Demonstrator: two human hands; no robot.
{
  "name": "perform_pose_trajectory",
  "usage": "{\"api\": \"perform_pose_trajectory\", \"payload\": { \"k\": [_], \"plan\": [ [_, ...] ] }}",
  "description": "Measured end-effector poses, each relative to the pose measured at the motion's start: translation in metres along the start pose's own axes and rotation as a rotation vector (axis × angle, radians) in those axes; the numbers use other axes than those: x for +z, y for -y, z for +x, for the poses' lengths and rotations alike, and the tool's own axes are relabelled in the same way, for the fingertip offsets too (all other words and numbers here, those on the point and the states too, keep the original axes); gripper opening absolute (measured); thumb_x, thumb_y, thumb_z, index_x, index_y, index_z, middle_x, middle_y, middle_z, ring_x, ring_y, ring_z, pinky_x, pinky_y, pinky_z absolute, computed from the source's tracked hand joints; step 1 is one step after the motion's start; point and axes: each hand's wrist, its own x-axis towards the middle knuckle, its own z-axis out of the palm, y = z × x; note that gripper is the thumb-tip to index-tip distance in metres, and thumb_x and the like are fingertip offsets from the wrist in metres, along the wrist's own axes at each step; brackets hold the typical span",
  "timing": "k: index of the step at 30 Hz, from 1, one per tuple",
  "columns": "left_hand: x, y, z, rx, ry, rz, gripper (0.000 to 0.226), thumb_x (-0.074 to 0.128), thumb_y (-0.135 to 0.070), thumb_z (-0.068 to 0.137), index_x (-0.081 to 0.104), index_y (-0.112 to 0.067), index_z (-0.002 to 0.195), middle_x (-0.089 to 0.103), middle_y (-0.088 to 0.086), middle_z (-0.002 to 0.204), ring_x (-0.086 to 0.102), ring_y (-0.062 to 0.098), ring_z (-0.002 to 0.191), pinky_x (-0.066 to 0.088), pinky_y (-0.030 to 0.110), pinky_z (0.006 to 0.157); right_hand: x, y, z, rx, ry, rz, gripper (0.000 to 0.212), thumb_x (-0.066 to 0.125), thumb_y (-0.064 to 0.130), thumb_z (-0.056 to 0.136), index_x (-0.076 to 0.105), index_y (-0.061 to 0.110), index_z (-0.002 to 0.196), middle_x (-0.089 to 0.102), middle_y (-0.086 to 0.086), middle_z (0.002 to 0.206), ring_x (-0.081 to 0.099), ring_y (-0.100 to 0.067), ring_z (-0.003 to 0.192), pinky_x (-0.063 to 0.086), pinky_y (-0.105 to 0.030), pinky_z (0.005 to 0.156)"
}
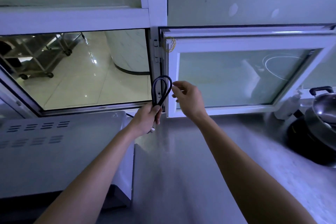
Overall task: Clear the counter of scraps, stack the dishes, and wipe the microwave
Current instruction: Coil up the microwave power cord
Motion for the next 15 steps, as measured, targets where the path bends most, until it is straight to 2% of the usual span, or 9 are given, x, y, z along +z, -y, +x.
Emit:
{"api": "perform_pose_trajectory", "payload": {
  "k": [3, 8, 11, 15],
  "plan": [
    [-0.010, -0.013, 0.013, 0.023, 0.004, -0.045, 0.032, 0.037, -0.030, 0.105, 0.051, -0.013, 0.083, 0.057, 0.009, 0.063, 0.038, 0.013, 0.040, 0.034, 0.028, 0.043, 0.000, 0.015, 0.016, -0.068, -0.032, -0.029, 0.022, 0.060, 0.026, 0.097, 0.071, 0.016, 0.114, 0.073, 0.003, 0.094, 0.069, -0.011, 0.089, 0.057, -0.036, 0.087],
    [-0.025, -0.022, 0.031, 0.030, 0.001, -0.095, 0.033, 0.037, -0.032, 0.103, 0.050, -0.009, 0.083, 0.058, 0.011, 0.063, 0.037, 0.018, 0.043, 0.035, 0.033, 0.047, 0.000, 0.039, 0.051, -0.183, -0.137, -0.107, 0.025, 0.062, 0.024, 0.097, 0.071, 0.012, 0.116, 0.070, 0.005, 0.094, 0.061, -0.004, 0.080, 0.048, -0.019, 0.078],
    [-0.033, -0.027, 0.039, 0.032, 0.015, -0.113, 0.033, 0.038, -0.035, 0.100, 0.051, -0.012, 0.081, 0.059, 0.011, 0.064, 0.039, 0.020, 0.046, 0.036, 0.039, 0.051, 0.001, 0.052, 0.074, -0.264, -0.190, -0.180, 0.024, 0.063, 0.018, 0.095, 0.070, 0.009, 0.116, 0.070, -0.004, 0.100, 0.061, -0.012, 0.084, 0.049, -0.024, 0.082],
    [-0.043, -0.035, 0.053, 0.109, -0.012, -0.064, 0.035, 0.036, -0.028, 0.105, 0.053, -0.010, 0.080, 0.060, 0.010, 0.061, 0.048, 0.016, 0.044, 0.040, 0.032, 0.044, 0.004, 0.064, 0.103, -0.344, -0.227, -0.268, 0.021, 0.061, 0.018, 0.096, 0.071, 0.011, 0.114, 0.064, -0.006, 0.100, 0.056, -0.014, 0.082, 0.043, -0.022, 0.074]
  ]
}}
